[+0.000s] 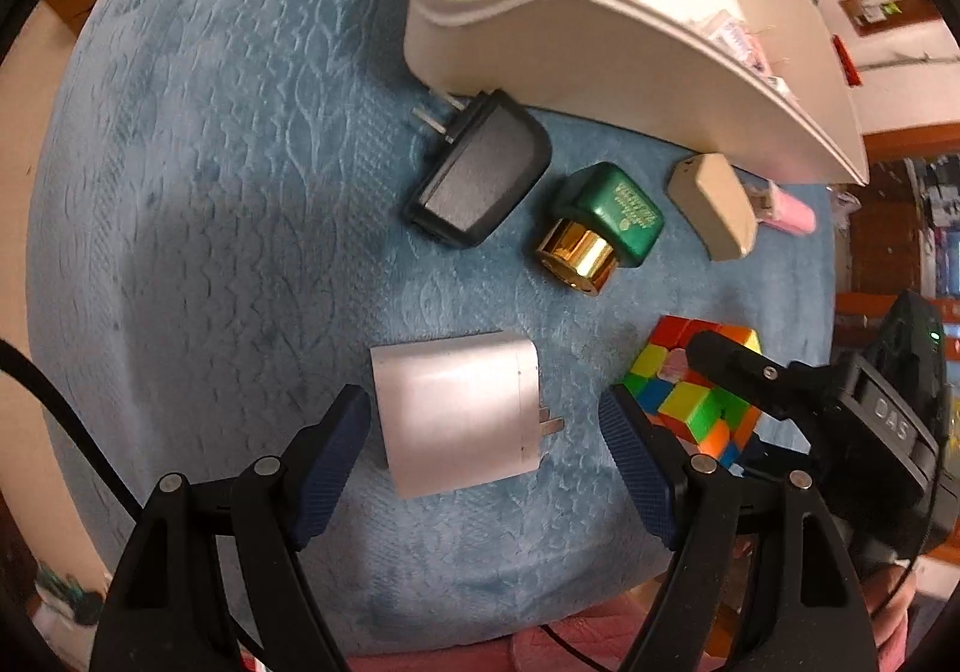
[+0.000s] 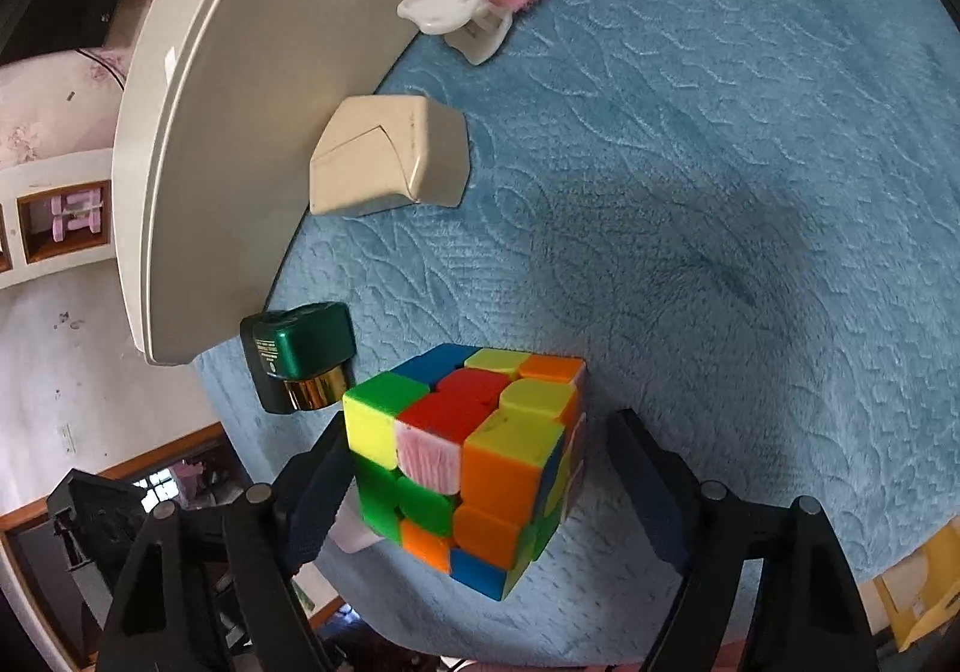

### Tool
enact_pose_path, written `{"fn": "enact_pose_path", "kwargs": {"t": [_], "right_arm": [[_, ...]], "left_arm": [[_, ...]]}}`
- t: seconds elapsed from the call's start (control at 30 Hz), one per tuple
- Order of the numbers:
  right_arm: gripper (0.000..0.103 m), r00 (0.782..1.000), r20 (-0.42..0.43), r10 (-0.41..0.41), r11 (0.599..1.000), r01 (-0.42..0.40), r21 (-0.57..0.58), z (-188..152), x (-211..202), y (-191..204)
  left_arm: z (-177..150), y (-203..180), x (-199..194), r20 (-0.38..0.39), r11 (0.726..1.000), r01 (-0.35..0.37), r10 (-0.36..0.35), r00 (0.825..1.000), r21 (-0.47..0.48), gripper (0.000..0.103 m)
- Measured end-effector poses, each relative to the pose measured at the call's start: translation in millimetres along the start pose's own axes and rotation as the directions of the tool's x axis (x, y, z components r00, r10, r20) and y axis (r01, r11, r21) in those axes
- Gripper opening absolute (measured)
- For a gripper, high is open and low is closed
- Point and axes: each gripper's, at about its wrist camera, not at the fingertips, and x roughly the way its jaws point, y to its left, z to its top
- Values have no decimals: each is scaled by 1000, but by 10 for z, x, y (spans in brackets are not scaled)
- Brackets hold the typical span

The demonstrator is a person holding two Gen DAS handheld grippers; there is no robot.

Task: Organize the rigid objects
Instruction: 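Grasp the white charger with the left tool while the right tool grasps the Rubik's cube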

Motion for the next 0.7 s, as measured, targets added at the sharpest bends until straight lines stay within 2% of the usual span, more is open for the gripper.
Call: {"fn": "enact_pose_path", "kwargs": {"t": [0.37,0.5,0.57,0.7], "right_arm": [[82,990,-136,-25,999,19,-40,272,80,64],[80,981,-191,-44,998,36,-45,316,115,117],[75,972,-234,-22,999,15,-34,372,145,127],[75,961,-277,-15,1000,8,-25,423,147,65]], "left_arm": [[-78,77,208,-41,984,-54,48,998,-172,81],[-91,139,183,-29,974,-63,58,998,-216,81],[-98,181,179,-28,970,-70,65,997,-234,81],[-67,269,161,-32,959,-79,73,997,-274,79]]}}
